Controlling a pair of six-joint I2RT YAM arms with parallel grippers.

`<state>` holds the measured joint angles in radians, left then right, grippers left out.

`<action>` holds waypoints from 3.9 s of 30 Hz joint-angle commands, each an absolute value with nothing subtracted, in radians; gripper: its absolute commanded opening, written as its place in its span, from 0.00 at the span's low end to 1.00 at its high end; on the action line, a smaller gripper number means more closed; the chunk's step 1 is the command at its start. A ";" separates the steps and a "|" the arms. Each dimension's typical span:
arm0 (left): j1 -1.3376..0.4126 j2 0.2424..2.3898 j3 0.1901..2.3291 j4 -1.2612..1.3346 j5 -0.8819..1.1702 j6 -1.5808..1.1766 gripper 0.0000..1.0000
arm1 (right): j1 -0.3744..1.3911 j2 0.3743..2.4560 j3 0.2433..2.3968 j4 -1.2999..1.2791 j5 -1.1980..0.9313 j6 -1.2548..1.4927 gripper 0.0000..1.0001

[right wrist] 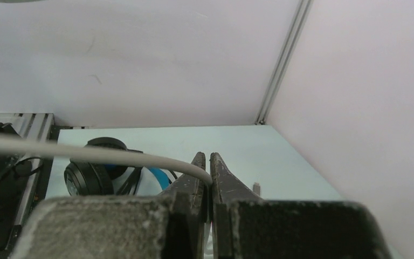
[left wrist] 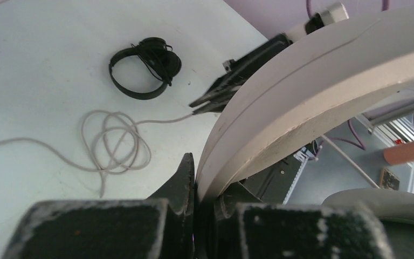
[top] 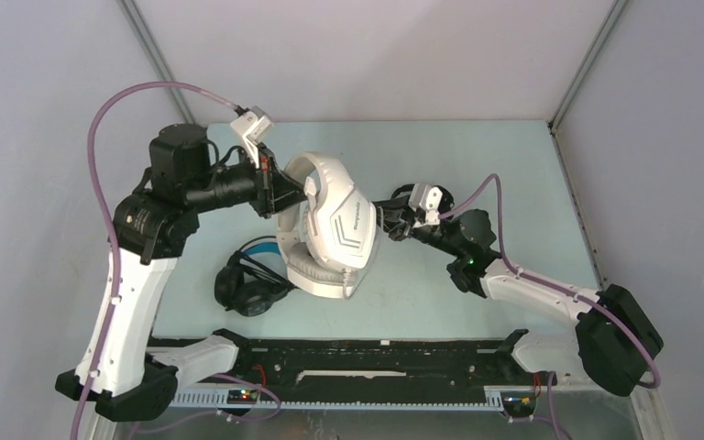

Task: Wrap the headphones
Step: Wrap the headphones cable around the headphones.

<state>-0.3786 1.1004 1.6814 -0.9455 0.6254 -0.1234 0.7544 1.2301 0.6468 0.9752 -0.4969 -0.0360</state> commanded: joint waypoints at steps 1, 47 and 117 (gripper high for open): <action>-0.424 1.089 1.647 -0.918 0.706 -0.122 0.00 | 0.729 1.265 0.668 1.014 -0.499 -0.024 0.00; -0.809 1.202 1.456 -1.035 -0.349 0.220 0.00 | 0.694 1.249 1.239 -0.327 -0.618 -0.031 0.00; -0.755 1.153 1.368 -0.686 -0.930 -0.106 0.00 | 0.718 1.476 1.433 -0.167 -0.960 0.620 0.01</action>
<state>-0.7918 1.2098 1.3056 -0.7990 -0.8276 -0.0124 0.6868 1.4933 1.4288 -0.2890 -0.9279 0.5751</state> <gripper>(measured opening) 0.101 0.030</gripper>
